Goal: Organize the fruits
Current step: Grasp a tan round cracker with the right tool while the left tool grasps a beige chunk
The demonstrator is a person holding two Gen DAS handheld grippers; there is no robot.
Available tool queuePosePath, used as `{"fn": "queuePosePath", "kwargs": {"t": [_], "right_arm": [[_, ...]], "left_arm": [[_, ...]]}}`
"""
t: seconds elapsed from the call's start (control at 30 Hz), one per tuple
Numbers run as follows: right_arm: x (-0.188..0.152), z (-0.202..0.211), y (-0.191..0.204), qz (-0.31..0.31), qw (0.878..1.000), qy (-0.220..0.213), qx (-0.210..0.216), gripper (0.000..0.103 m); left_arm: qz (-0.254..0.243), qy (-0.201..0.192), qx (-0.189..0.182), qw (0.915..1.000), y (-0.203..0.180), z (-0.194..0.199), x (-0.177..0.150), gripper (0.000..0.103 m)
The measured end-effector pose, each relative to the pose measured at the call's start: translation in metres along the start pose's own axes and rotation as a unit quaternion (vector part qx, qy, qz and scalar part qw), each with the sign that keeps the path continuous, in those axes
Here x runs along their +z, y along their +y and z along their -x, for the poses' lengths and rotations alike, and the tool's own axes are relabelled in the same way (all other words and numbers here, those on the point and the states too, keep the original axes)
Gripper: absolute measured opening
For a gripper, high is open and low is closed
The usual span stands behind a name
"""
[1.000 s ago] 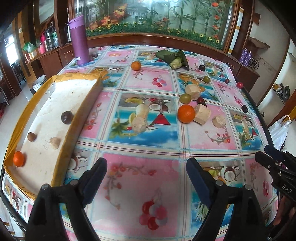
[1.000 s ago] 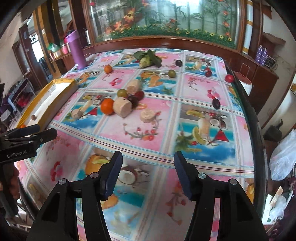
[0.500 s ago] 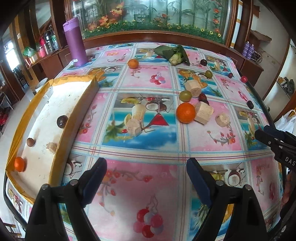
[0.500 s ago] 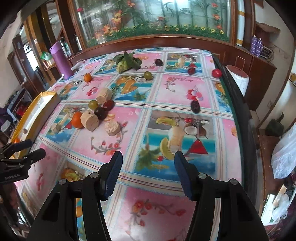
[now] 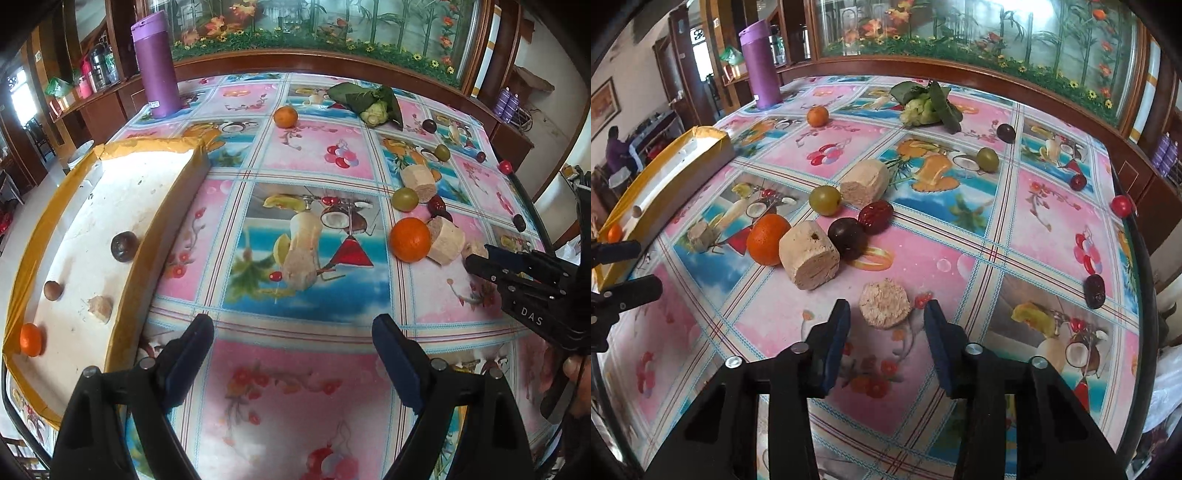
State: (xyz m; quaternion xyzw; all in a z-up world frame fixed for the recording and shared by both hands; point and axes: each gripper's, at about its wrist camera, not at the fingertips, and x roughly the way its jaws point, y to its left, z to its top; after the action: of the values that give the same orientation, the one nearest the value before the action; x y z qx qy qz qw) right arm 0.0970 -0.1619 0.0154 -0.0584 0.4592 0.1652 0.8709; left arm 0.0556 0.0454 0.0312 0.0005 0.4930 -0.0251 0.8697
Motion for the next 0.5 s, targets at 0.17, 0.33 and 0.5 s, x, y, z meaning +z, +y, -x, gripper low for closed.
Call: {"fn": "queuePosePath", "kwargs": {"t": [0.17,0.33,0.5], "right_arm": [[0.001,0.001,0.002,0.010,1.000,-0.004,-0.007,0.029],[0.000,0.001,0.002,0.007,1.000,-0.006,-0.011,0.029],[0.000,0.006,0.004,0.008,1.000,-0.011,-0.016,0.029]], "left_arm": [[0.014,0.012,-0.011,0.9998,-0.001,-0.023,0.012,0.088],[-0.004,-0.001,-0.005,1.0000,-0.003,-0.034,0.015,0.045],[0.001,0.000,-0.028,0.9996,0.008,-0.032,0.018,0.027]]}}
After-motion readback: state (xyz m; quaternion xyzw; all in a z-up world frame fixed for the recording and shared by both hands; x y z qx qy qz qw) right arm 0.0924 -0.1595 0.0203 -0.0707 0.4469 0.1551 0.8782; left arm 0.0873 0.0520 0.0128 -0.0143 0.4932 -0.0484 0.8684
